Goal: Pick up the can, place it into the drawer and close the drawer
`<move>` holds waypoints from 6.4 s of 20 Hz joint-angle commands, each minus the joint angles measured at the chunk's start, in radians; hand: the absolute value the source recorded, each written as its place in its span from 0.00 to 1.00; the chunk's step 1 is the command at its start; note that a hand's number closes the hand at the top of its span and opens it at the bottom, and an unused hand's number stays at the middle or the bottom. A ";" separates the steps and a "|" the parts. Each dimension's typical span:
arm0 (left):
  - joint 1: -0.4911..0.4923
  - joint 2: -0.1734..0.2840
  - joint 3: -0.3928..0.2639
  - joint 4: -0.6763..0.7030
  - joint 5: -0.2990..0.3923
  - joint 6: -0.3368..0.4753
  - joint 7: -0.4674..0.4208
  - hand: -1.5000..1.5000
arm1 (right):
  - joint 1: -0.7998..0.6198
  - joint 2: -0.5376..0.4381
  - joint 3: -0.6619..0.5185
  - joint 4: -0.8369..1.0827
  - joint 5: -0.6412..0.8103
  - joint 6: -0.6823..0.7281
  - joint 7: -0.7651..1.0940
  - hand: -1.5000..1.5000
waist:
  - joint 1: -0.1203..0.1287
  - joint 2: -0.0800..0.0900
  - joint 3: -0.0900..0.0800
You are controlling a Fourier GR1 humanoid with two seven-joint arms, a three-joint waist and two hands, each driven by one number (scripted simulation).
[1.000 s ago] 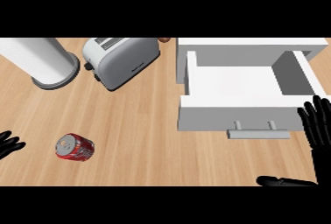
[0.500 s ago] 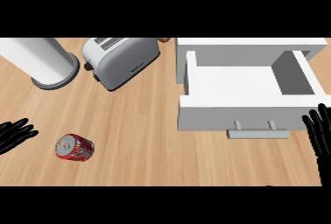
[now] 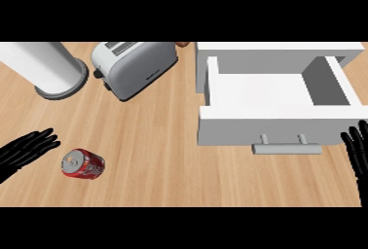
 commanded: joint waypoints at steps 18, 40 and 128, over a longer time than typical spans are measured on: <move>-0.134 -0.023 0.017 0.404 -0.541 -0.048 -0.511 0.00 | -0.013 -0.005 -0.048 0.006 -0.024 0.051 0.001 0.00 | -0.009 0.002 -0.002; -0.291 0.047 -0.262 0.863 -0.710 0.224 -0.877 0.00 | -0.010 0.030 -0.019 0.011 -0.001 0.055 -0.044 0.00 | -0.028 0.007 -0.003; -0.924 -0.502 -0.381 0.385 -0.489 1.398 0.181 1.00 | 0.072 0.058 -0.130 -0.163 -0.088 0.104 0.067 0.00 | -0.015 0.002 0.000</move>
